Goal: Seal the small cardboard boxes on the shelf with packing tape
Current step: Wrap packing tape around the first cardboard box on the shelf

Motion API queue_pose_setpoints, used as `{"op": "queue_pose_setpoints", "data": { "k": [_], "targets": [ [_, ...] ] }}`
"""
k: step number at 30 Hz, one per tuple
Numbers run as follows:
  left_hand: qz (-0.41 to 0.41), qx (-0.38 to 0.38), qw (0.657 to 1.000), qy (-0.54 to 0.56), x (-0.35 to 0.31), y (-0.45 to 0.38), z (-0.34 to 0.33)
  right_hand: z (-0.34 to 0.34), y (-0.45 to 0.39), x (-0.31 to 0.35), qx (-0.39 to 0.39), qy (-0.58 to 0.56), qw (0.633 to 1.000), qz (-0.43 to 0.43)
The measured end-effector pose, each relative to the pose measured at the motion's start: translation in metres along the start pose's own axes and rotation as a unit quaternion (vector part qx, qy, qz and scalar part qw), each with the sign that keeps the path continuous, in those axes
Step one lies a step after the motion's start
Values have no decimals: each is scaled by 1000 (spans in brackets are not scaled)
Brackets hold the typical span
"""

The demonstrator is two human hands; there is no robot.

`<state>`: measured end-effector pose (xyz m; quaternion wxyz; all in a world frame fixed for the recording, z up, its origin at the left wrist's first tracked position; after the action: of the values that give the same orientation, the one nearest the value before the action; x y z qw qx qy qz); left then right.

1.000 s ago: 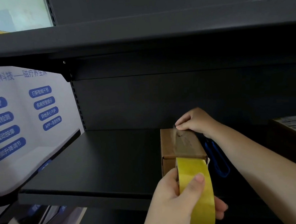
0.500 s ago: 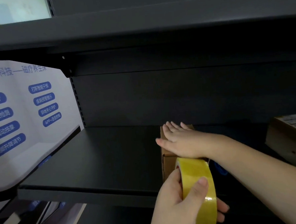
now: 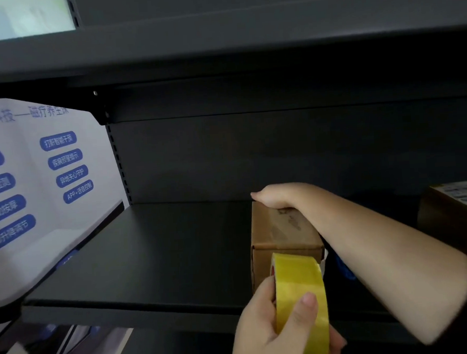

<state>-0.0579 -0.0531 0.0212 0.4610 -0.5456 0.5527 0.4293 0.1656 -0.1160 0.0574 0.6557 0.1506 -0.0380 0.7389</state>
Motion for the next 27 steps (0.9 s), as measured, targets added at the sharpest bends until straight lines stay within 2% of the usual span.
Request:
{"op": "queue_pose_setpoints", "data": {
  "k": [4, 7, 8, 10, 12, 14, 17, 23, 27],
  "targets": [
    [1, 1, 1000, -7, -2, 3, 6, 8, 12, -2, -27, -38, 999, -15],
    [14, 13, 1000, -4, -1, 5, 7, 25, 41, 8, -112, -70, 988, 86],
    [16, 17, 1000, -5, -2, 5, 8, 24, 56, 12, -104, -81, 982, 138],
    [16, 15, 1000, -3, -2, 5, 8, 7, 88, 20, -38, -50, 972, 226],
    [8, 12, 1000, -9, -2, 4, 7, -17, 103, 22, 42, 23, 965, 257],
    [0, 8, 1000, -20, -2, 4, 6, -26, 97, 22, 52, 43, 971, 228],
    [4, 8, 1000, -10, 1, 2, 7, -17, 68, 18, 7, 45, 986, 162],
    [17, 16, 1000, 1, 0, 3, 9, -5, 14, -7, -41, -17, 999, 19],
    [15, 15, 1000, -4, -3, 4, 8, 1, 2, -16, 5, -35, 999, -19]
  ]
}}
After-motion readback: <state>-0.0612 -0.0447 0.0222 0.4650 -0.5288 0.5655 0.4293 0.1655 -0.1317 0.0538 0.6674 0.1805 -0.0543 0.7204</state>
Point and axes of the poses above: each hand's wrist, its own y-axis away from the middle knuckle, its own z-axis out of the back of the hand, x = y × z, the point moved 6 cm from there along -y, towards the middle knuckle, and after that the axes turned 7 degrees about -x, right-handed, at the moved point
